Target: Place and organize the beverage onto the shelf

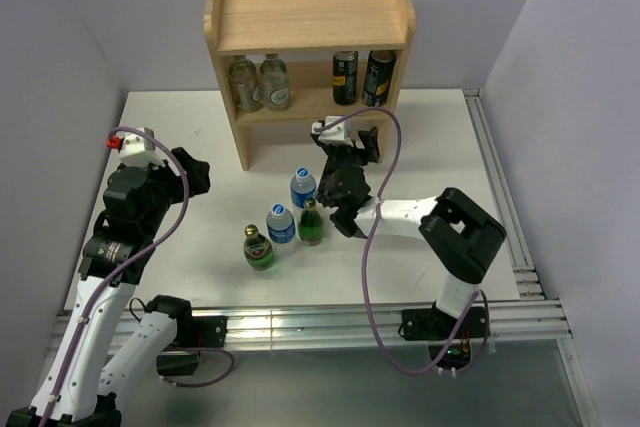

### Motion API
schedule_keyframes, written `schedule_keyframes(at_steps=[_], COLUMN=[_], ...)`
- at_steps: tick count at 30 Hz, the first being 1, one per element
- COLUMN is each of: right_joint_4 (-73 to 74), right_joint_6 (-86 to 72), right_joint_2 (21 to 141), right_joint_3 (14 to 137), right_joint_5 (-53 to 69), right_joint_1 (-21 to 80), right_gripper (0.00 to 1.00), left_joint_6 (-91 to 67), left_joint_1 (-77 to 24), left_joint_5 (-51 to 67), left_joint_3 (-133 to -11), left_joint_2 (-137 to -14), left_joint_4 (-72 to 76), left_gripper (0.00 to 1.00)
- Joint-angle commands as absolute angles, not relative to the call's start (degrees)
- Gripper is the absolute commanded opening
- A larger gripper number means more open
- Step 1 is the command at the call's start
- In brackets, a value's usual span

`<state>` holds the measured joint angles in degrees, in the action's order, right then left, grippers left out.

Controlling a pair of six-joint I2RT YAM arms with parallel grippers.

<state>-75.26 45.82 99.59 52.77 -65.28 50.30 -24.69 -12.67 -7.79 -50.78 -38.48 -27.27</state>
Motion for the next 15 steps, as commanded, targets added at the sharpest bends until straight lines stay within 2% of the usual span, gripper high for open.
schedule_keyframes(at_steps=[1,8,11,12,13,15], right_joint_4=[-100.9,-98.0,-81.1,-62.1,-47.4,-7.0], right_joint_6=[48.2,49.5,37.8,31.7,11.1,-14.1], right_joint_2=[94.7,83.4,74.4,71.5,68.4,59.7], right_joint_3=[50.7,44.0,41.1,40.8,42.5,45.9], right_joint_5=[-68.3,-72.0,-75.5,-76.1,-76.2,-71.5], right_joint_1=[52.0,60.4,64.8,65.9,66.9,69.0], right_gripper=[0.83,0.82,0.81,0.81,0.81,0.79], left_joint_6=[-24.0,-23.9,-24.0,-24.0,-23.9,-23.8], left_joint_1=[-12.3,-12.3,-12.3,-12.3,-12.3,-12.3], left_joint_5=[-8.1,-8.2,-7.9,-8.0,-7.8,-7.7], left_joint_3=[-50.6,-50.7,-50.7,-50.6,-50.7,-50.7], left_joint_2=[-38.3,-38.7,-38.7,-38.7,-38.8,-38.9], left_joint_4=[-25.7,-25.8,-25.8,-25.8,-25.8,-25.8], left_gripper=[0.92,0.92,0.92,0.92,0.92,0.92])
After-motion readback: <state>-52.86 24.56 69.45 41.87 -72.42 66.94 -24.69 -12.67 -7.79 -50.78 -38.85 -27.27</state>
